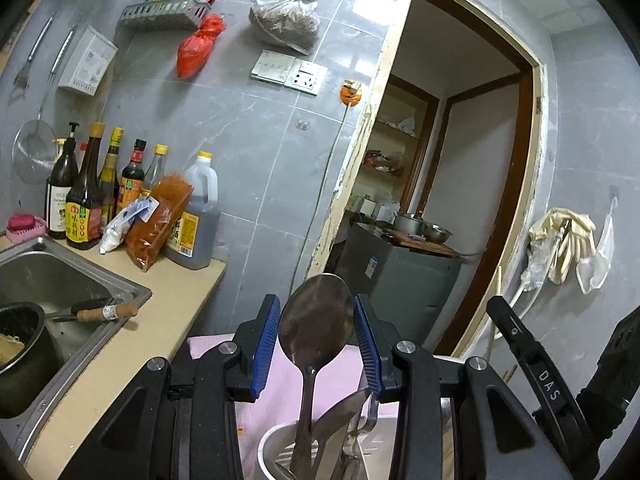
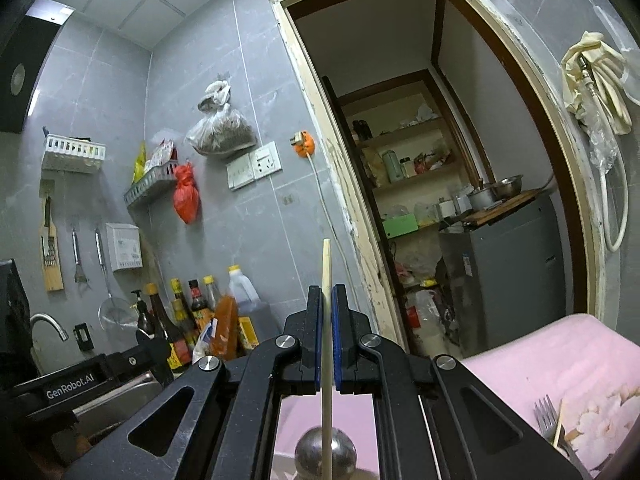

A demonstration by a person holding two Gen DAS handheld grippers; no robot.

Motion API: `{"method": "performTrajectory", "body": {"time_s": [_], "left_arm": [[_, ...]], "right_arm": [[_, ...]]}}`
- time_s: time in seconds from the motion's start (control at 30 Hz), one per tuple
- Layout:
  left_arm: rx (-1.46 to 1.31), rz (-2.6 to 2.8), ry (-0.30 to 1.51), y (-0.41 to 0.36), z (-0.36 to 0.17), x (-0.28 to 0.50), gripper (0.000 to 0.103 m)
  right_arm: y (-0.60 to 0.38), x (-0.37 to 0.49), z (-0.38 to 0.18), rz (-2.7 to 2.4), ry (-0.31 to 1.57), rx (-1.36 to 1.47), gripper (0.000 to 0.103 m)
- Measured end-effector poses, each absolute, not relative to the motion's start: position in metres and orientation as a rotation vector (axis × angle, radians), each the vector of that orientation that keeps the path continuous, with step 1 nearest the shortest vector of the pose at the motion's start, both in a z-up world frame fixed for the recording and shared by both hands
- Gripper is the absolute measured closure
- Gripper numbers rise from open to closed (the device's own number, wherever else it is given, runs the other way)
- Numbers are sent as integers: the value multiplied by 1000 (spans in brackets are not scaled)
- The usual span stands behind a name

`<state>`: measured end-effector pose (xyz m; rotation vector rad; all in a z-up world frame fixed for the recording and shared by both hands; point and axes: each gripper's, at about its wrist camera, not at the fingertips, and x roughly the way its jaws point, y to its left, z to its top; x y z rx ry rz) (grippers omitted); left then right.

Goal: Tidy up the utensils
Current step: 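Lower both utensils into the caddy, open both tools and withdraw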

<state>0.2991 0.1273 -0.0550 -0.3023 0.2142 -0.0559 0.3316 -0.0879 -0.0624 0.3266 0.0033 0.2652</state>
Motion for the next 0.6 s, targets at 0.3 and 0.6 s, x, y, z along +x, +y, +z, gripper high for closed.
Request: {"method": "performTrajectory", "body": {"time_s": [0.3, 0.6], "left_arm": [[-306, -60, 247, 128, -60, 294, 67], [-280, -87, 371, 123, -73, 290, 67]], "right_arm": [[-87, 322, -69, 285, 28, 324, 98], [-88, 315, -79, 324, 106, 293, 98]]}}
